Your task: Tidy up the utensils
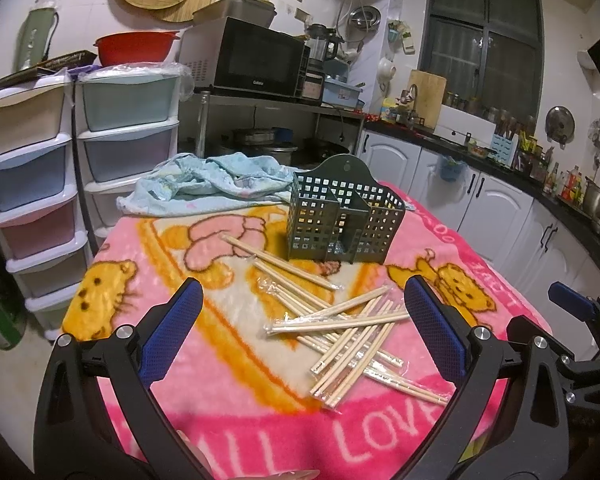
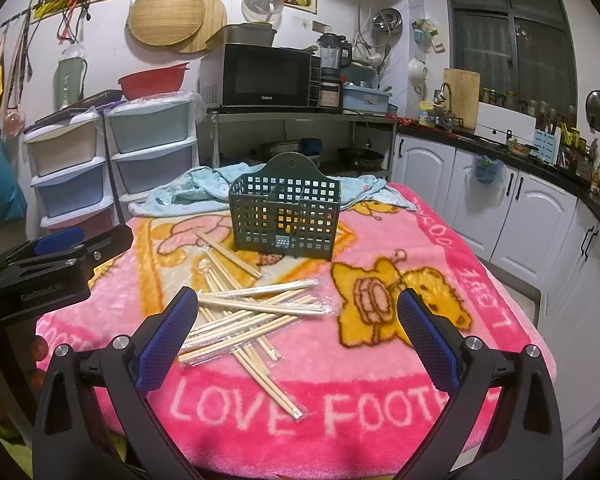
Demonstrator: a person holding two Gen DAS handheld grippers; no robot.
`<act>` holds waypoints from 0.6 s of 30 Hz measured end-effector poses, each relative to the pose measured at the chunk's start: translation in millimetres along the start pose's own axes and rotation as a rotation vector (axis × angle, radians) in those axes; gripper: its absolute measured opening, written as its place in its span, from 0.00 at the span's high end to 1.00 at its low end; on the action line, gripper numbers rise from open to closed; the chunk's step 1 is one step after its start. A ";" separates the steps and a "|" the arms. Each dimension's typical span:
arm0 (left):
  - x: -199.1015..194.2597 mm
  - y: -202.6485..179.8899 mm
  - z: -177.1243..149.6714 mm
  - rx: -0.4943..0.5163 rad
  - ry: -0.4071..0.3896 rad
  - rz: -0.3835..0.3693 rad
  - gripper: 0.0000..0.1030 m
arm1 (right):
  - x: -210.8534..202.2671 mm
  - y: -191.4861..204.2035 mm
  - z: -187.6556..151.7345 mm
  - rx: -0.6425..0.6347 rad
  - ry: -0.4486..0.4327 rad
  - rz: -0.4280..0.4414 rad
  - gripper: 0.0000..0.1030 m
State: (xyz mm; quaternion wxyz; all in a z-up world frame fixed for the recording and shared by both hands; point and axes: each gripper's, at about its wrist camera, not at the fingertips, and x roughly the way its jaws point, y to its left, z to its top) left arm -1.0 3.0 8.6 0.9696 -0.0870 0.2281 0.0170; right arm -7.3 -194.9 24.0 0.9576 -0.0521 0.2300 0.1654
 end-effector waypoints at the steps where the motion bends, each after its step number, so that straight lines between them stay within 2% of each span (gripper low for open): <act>1: -1.0 -0.5 0.9 0.001 -0.001 -0.001 0.10 | 0.1 -0.2 0.1 -0.001 0.000 0.001 0.06; 18: -4.6 -3.5 1.0 0.001 -0.008 -0.002 0.10 | 0.2 -0.2 0.2 0.003 0.001 0.000 0.06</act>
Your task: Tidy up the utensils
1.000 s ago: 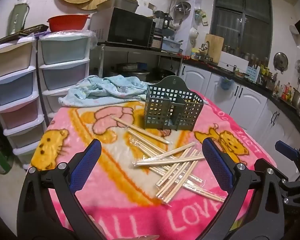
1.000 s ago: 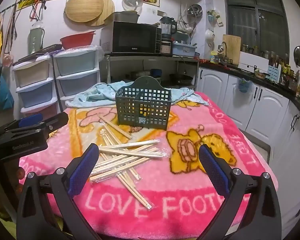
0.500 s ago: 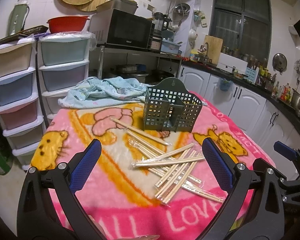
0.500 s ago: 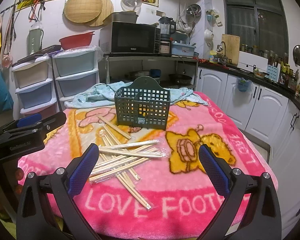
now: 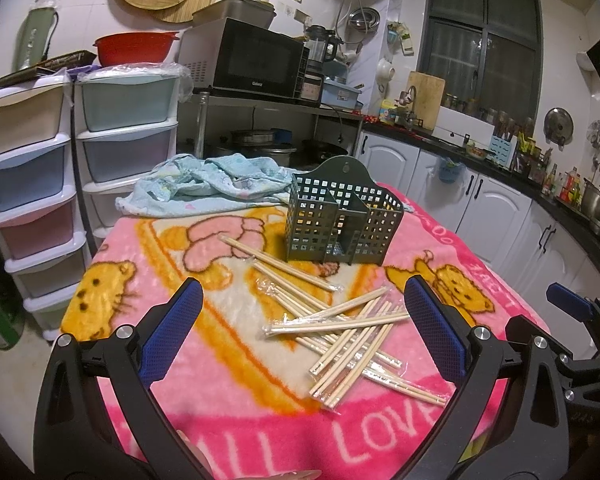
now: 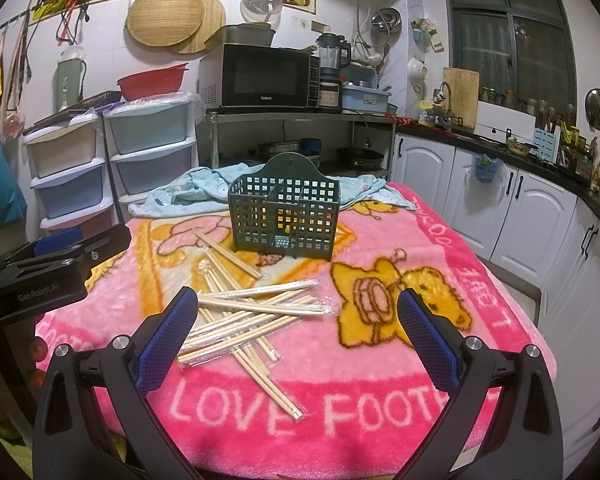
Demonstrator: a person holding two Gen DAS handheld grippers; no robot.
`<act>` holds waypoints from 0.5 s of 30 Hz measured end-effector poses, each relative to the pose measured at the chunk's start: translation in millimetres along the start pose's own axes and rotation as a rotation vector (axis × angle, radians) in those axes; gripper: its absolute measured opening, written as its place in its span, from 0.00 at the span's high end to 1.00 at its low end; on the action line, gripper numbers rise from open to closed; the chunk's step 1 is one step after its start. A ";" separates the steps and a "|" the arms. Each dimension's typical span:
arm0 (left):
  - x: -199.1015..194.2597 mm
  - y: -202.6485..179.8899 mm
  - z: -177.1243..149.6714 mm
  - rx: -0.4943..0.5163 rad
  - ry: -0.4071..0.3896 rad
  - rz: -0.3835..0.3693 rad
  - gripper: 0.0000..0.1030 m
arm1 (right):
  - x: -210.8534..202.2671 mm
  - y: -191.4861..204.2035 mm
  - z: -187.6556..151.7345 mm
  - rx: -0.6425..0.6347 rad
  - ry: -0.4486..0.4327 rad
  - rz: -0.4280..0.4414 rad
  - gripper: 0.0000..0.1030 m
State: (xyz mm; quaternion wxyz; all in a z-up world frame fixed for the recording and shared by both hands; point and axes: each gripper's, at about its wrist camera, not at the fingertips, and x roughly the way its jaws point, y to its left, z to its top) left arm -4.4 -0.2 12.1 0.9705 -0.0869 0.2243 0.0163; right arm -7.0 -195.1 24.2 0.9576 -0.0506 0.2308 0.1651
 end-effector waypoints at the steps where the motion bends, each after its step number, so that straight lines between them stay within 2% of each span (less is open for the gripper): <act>1: 0.0 0.0 -0.1 0.000 0.000 0.000 0.10 | 0.2 -0.6 0.1 -0.001 0.000 0.000 0.06; 15: -0.6 -0.9 -0.3 -0.003 0.003 -0.004 0.10 | 0.5 -1.0 0.0 0.002 0.001 0.003 0.06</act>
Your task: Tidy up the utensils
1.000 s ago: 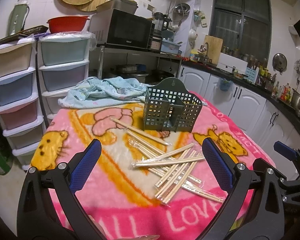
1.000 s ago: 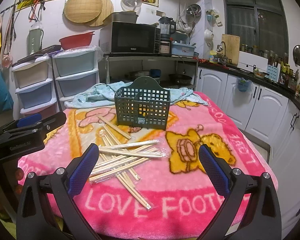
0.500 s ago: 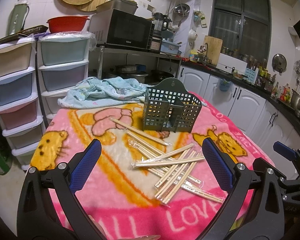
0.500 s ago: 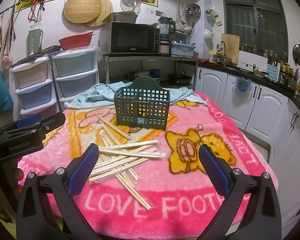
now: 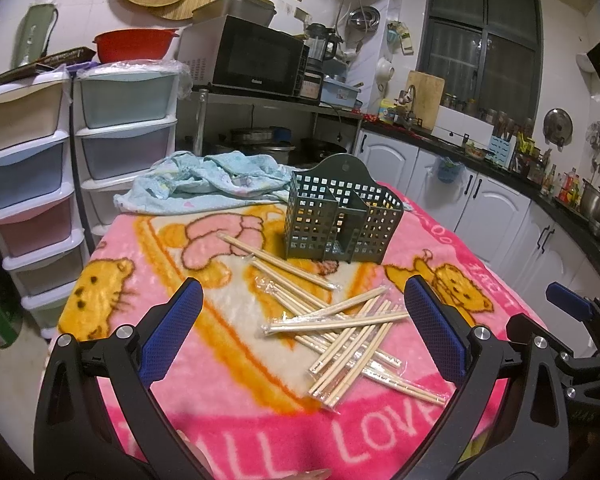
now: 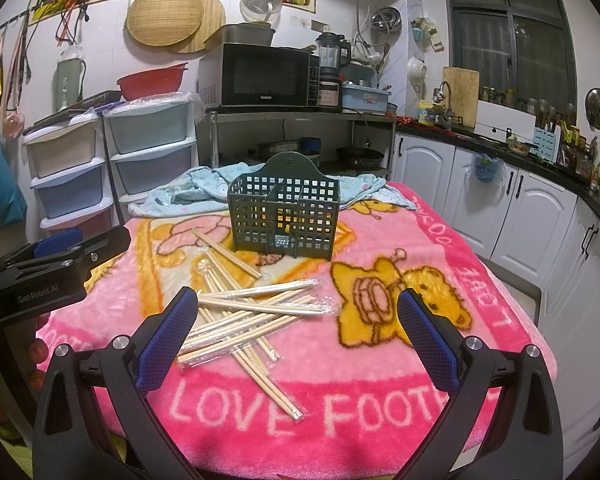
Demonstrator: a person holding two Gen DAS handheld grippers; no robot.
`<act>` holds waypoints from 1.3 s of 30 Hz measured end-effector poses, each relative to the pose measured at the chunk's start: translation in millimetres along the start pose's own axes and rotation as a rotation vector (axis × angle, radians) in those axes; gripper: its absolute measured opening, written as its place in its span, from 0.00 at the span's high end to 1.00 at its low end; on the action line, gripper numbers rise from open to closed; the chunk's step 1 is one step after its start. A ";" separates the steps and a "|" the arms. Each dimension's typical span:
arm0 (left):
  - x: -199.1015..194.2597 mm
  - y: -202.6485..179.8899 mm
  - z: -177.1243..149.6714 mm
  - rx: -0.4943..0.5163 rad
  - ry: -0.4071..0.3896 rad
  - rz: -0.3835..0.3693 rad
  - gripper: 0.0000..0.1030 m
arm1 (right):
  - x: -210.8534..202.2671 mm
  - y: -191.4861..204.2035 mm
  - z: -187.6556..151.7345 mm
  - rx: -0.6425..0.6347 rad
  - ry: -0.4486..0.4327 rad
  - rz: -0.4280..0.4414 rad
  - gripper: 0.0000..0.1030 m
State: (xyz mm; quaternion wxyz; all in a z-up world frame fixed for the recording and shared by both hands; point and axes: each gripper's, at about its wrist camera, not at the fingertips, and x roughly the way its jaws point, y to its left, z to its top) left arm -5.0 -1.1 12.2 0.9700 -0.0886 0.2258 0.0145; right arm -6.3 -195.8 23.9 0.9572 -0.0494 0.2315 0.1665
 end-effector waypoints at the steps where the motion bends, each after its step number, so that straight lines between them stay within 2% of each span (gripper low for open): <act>1: -0.7 -0.8 0.7 -0.002 0.003 -0.001 0.10 | -0.5 -0.6 0.2 -0.001 -0.003 0.005 0.06; 7: -0.5 4.2 1.9 -0.030 0.009 -0.022 0.10 | 0.4 3.3 4.5 -0.039 -0.009 0.069 0.06; 18: 10.0 40.0 5.1 -0.114 0.022 0.003 0.10 | 11.4 -4.0 16.9 -0.035 0.027 0.142 0.06; 25: 12.5 54.8 17.4 -0.133 0.022 0.027 0.10 | 21.9 -16.5 28.7 -0.051 0.030 0.103 0.06; 30: 16.6 58.7 29.5 -0.142 0.007 -0.034 0.10 | 32.6 -28.9 40.2 -0.038 0.039 0.089 0.06; 33: 22.2 53.6 37.8 -0.118 0.003 -0.021 0.10 | 39.0 -37.3 49.6 -0.037 0.036 0.075 0.06; 39: 42.1 45.9 53.3 -0.106 0.018 -0.041 0.10 | 56.2 -54.4 67.7 -0.014 0.041 0.060 0.06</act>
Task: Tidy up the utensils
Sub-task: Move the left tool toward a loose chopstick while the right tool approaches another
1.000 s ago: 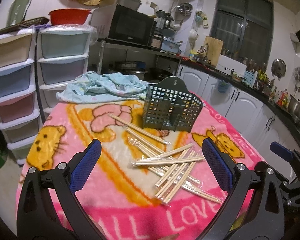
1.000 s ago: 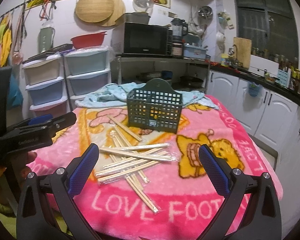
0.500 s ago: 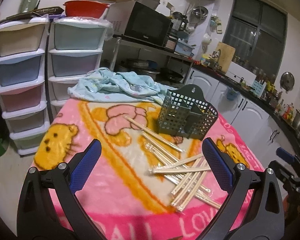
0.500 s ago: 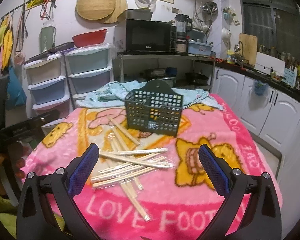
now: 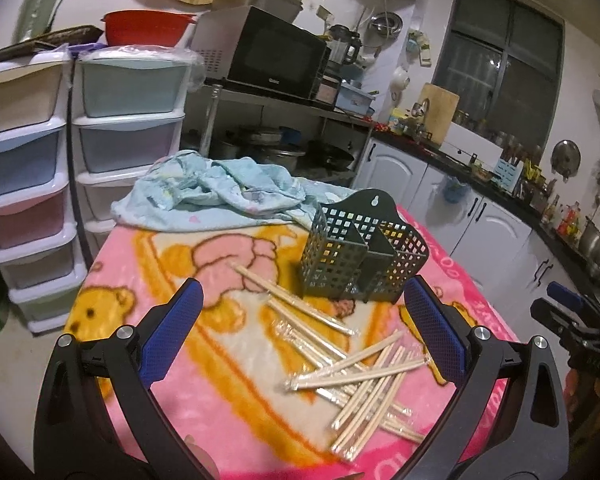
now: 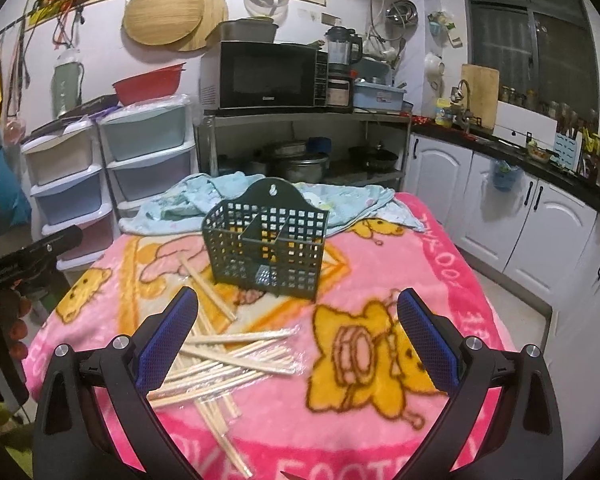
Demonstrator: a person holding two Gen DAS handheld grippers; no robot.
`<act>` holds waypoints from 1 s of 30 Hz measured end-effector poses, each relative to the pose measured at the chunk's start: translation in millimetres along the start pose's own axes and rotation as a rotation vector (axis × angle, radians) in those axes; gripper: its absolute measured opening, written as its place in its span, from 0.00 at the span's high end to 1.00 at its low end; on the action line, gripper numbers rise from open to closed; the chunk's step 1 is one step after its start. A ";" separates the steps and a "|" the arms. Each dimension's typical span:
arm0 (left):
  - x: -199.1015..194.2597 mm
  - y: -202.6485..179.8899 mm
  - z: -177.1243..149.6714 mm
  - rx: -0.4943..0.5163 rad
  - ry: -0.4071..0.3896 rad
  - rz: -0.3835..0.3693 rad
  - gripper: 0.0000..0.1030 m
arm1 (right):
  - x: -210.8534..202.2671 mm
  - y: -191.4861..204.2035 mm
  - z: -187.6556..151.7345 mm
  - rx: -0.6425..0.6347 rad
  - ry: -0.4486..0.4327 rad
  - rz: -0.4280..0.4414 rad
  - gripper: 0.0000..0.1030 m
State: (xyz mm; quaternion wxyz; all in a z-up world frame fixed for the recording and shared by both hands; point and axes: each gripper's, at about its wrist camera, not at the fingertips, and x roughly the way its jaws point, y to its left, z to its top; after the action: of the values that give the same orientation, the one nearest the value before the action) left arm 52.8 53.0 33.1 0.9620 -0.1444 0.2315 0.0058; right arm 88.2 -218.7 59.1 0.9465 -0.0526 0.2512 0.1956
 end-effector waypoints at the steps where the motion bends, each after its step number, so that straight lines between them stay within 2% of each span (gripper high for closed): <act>1: 2.9 -1.1 1.7 0.001 0.003 -0.004 0.10 | 1.8 -2.2 1.8 0.004 -0.002 -0.004 0.06; 7: 29.9 -2.8 14.1 -0.001 0.044 -0.006 0.10 | 12.7 -11.8 7.5 0.019 -0.006 -0.016 0.06; 13: 55.8 0.8 17.6 0.011 0.087 0.009 0.10 | 25.9 -18.1 -2.4 0.041 0.028 -0.002 0.06; 25: 124.5 28.5 9.4 -0.005 0.222 0.070 0.10 | 72.5 -19.4 -45.8 0.056 0.188 0.021 0.07; 30: 149.2 42.2 5.8 -0.038 0.272 0.070 0.10 | 95.8 -16.2 -60.3 0.048 0.269 0.044 0.18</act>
State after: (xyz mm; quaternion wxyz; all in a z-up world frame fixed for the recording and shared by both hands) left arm 185.4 86.7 -40.3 0.9181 -0.1539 0.3645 0.0242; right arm 143.7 -212.5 -40.7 0.9007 -0.0500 0.3817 0.2013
